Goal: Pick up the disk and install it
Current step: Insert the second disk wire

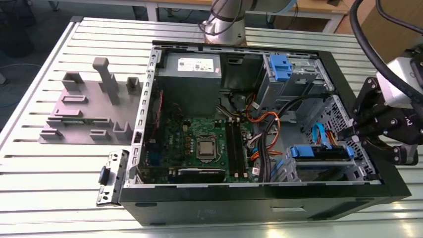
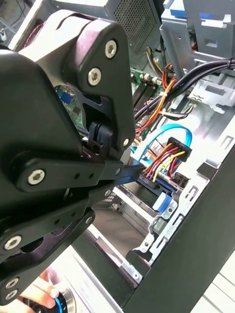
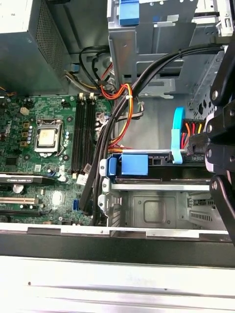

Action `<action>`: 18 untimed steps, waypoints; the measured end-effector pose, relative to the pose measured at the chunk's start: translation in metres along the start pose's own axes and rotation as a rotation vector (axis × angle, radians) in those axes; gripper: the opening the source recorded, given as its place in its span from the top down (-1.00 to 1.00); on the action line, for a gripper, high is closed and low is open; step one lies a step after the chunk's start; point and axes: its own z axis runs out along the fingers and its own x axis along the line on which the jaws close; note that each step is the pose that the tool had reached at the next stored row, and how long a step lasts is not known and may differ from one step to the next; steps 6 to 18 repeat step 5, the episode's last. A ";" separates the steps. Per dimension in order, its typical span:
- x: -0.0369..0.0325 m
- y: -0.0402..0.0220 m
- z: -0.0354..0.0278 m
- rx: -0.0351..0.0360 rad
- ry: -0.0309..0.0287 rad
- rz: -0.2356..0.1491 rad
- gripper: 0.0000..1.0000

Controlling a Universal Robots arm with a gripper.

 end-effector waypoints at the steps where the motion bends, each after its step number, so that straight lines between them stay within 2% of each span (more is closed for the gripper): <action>1: 0.0000 0.0000 0.0000 0.0000 0.0000 0.000 0.80; 18: -0.0001 0.0000 -0.0003 0.0000 0.0003 0.000 0.80</action>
